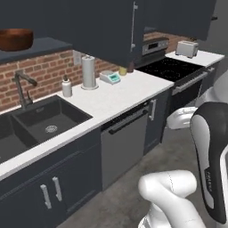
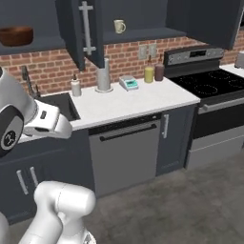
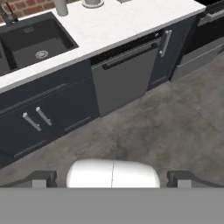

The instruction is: Gather all objects into one cabinet and sort the glasses and bowls to opposite sides.

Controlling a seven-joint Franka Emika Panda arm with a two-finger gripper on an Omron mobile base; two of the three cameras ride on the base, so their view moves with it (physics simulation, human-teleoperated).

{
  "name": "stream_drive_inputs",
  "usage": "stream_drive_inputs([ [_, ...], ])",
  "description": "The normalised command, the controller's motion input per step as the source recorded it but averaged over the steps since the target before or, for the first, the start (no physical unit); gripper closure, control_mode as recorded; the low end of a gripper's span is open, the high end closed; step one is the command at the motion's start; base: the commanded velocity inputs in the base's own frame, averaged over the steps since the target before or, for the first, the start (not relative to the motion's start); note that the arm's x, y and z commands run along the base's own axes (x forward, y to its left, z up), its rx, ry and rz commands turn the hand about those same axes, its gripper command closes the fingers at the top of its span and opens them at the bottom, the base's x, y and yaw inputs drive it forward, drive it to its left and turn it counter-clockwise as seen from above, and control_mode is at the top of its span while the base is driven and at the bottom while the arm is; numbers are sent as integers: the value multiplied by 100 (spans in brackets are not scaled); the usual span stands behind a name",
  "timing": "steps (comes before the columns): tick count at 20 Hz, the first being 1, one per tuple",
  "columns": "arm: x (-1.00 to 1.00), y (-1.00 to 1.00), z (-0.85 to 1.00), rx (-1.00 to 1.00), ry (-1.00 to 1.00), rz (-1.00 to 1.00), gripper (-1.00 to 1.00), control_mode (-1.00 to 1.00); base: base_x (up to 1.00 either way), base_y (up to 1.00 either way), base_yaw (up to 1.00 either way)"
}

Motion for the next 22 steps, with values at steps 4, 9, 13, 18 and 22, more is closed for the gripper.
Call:
stream_drive_inputs([
  [4,0,0,0,0,0,0,-100,100,39,-88,-19],
  [9,0,0,0,0,0,0,-100,100,68,-85,-8],
  [13,0,0,0,0,0,0,-100,100,80,-82,-1],
  [18,0,0,0,0,0,0,-100,100,79,-57,24],
  [22,0,0,0,0,0,0,-100,100,67,-39,54],
])
